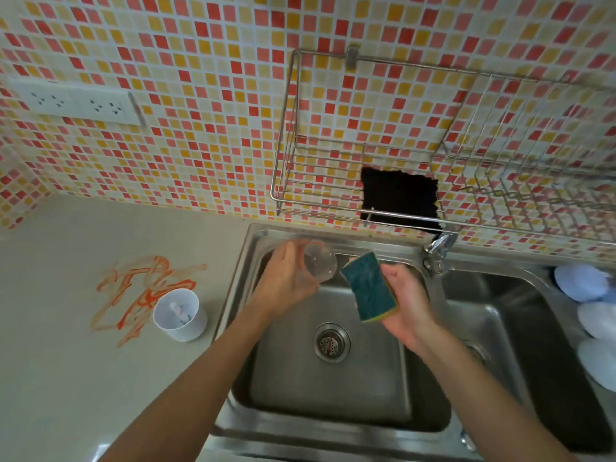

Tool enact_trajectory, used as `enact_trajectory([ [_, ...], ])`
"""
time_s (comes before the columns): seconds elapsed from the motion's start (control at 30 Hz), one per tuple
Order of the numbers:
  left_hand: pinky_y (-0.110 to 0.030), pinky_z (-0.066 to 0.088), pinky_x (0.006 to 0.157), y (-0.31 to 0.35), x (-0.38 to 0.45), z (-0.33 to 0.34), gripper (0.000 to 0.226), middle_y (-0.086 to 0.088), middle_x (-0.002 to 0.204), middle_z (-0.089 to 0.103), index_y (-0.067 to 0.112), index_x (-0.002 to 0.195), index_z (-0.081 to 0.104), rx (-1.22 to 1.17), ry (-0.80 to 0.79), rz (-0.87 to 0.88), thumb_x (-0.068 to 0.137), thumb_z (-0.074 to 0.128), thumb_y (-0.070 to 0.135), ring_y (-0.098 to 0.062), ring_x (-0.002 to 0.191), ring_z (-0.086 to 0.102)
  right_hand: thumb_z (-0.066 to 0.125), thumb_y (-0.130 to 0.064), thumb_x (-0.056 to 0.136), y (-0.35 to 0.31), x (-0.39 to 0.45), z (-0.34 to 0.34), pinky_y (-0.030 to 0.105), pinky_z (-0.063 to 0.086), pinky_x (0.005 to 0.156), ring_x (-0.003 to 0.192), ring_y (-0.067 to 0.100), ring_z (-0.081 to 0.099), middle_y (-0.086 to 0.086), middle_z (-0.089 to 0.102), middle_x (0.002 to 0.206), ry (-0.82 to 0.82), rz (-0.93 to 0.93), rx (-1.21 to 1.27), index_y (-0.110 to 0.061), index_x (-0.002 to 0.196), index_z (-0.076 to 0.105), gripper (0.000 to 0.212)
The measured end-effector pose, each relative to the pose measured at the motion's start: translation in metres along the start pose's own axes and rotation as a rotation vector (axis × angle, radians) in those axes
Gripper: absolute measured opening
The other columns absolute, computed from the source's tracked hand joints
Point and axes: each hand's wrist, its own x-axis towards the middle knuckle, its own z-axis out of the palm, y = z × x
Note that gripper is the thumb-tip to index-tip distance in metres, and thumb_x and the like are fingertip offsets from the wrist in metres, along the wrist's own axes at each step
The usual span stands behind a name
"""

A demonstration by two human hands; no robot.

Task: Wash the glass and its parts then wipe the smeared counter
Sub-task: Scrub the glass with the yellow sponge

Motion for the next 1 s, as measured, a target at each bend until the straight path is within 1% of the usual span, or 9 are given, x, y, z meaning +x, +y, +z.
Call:
enact_trajectory([
  [0.17,-0.026,0.044,0.096,0.008,0.014,0.006,0.076,0.000,0.127,0.053,0.015,0.131,0.041,0.057,-0.058,0.005,0.067,0.082,0.025,-0.014,0.115,0.050,0.048,-0.016,0.098,0.016,0.023,-0.023,0.042,0.054,0.079,0.093,0.023,0.064,0.012,0.068,0.105,0.080,0.001,0.098,-0.010,0.109,0.063,0.020],
  [0.23,-0.028,0.045,0.099,0.009,0.019,0.006,0.078,0.002,0.130,0.052,0.020,0.130,0.039,0.090,-0.082,-0.010,0.066,0.083,0.027,-0.013,0.118,0.049,0.055,-0.014,0.096,0.016,0.031,-0.029,0.029,0.055,0.082,0.099,0.011,0.065,0.000,0.069,0.112,0.089,-0.210,-0.185,-0.022,0.113,0.065,0.022],
  [0.33,-0.026,0.044,0.092,0.012,0.027,0.008,0.076,0.002,0.128,0.053,0.023,0.129,0.039,0.126,-0.128,-0.005,0.066,0.081,0.026,-0.016,0.117,0.050,0.063,-0.017,0.092,0.018,0.041,-0.035,0.007,0.041,0.089,0.109,-0.005,0.057,-0.021,0.063,0.117,0.070,-0.630,-0.751,-0.030,0.121,0.063,0.031],
  [0.43,-0.027,0.040,0.090,0.020,0.034,0.010,0.072,-0.003,0.127,0.053,0.018,0.131,0.042,0.162,-0.174,0.016,0.067,0.075,0.021,-0.021,0.118,0.047,0.062,-0.022,0.092,0.026,0.056,-0.041,0.010,0.034,0.098,0.110,0.009,0.052,-0.017,0.062,0.119,0.023,-0.968,-1.110,-0.022,0.120,0.067,0.028],
  [0.53,-0.027,0.037,0.099,0.028,0.037,0.013,0.070,-0.004,0.131,0.053,0.015,0.136,0.044,0.200,-0.170,0.105,0.071,0.072,0.018,-0.023,0.123,0.044,0.067,-0.013,0.086,0.037,0.068,-0.046,0.030,0.046,0.092,0.104,0.020,0.050,-0.001,0.066,0.116,-0.024,-1.167,-1.377,-0.015,0.115,0.071,0.029],
  [0.63,-0.027,0.036,0.102,0.035,0.038,0.015,0.061,-0.004,0.136,0.051,0.012,0.138,0.045,0.234,-0.159,0.162,0.081,0.066,0.015,-0.023,0.126,0.042,0.068,-0.005,0.082,0.043,0.073,-0.052,0.038,0.048,0.081,0.101,0.020,0.050,-0.001,0.068,0.113,0.028,-1.207,-1.504,-0.016,0.111,0.072,0.031],
  [0.73,-0.031,0.043,0.101,0.034,0.038,0.016,0.067,-0.002,0.138,0.049,0.016,0.139,0.043,0.259,-0.189,0.169,0.078,0.071,0.021,-0.021,0.127,0.042,0.054,-0.013,0.088,0.047,0.064,-0.041,0.024,0.043,0.085,0.097,0.013,0.052,-0.007,0.072,0.105,0.051,-1.100,-1.324,-0.016,0.105,0.074,0.027],
  [0.83,-0.031,0.043,0.102,0.031,0.035,0.013,0.074,-0.002,0.137,0.049,0.016,0.138,0.043,0.273,-0.240,0.170,0.072,0.076,0.021,-0.020,0.126,0.043,0.060,-0.007,0.088,0.049,0.056,-0.033,0.007,0.037,0.087,0.094,0.008,0.055,-0.010,0.073,0.101,-0.007,-0.979,-1.164,-0.017,0.103,0.075,0.023],
  [1.0,-0.024,0.035,0.101,0.039,0.031,0.009,0.073,-0.002,0.137,0.048,0.014,0.137,0.043,0.248,-0.263,0.188,0.072,0.076,0.019,-0.020,0.125,0.042,0.072,-0.003,0.080,0.032,0.072,-0.057,0.038,0.046,0.074,0.096,0.015,0.054,-0.009,0.072,0.104,-0.055,-1.102,-1.499,-0.018,0.106,0.074,0.030],
])
